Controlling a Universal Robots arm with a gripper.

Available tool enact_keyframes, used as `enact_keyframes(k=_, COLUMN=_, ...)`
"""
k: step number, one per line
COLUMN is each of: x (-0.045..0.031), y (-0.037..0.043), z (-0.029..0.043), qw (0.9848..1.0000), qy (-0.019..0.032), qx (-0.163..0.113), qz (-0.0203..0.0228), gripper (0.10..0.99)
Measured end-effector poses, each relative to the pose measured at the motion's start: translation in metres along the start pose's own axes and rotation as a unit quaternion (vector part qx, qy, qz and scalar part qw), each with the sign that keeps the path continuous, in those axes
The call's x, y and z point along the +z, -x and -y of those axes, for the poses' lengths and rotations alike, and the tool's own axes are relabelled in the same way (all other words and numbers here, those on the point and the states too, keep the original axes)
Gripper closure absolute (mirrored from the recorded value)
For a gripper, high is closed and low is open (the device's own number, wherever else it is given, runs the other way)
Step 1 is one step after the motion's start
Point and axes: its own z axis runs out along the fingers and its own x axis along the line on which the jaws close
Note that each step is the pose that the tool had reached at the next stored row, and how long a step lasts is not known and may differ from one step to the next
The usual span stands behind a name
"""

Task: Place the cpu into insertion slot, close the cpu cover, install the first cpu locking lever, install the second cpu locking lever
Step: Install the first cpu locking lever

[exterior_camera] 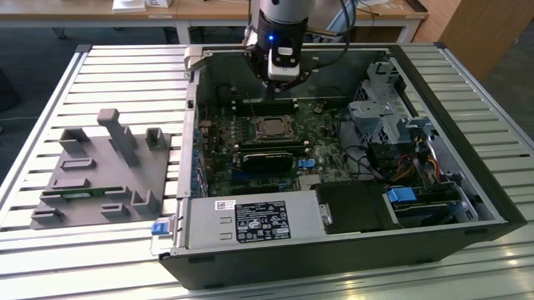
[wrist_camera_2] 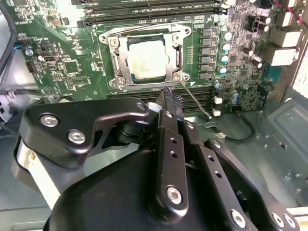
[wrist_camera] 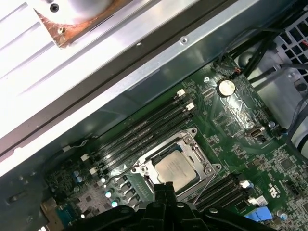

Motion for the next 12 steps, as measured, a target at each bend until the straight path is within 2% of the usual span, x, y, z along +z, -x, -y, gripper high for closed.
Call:
enact_keyframes(k=5, x=0.0, y=0.0, z=0.0, qw=0.9993, qy=-0.0028, qx=-0.036, qz=-0.0019, gripper=0.98)
enact_keyframes(k=12, x=0.0, y=0.0, z=0.0, qw=0.9981, qy=-0.0048, qx=-0.062, qz=-0.0032, gripper=0.98)
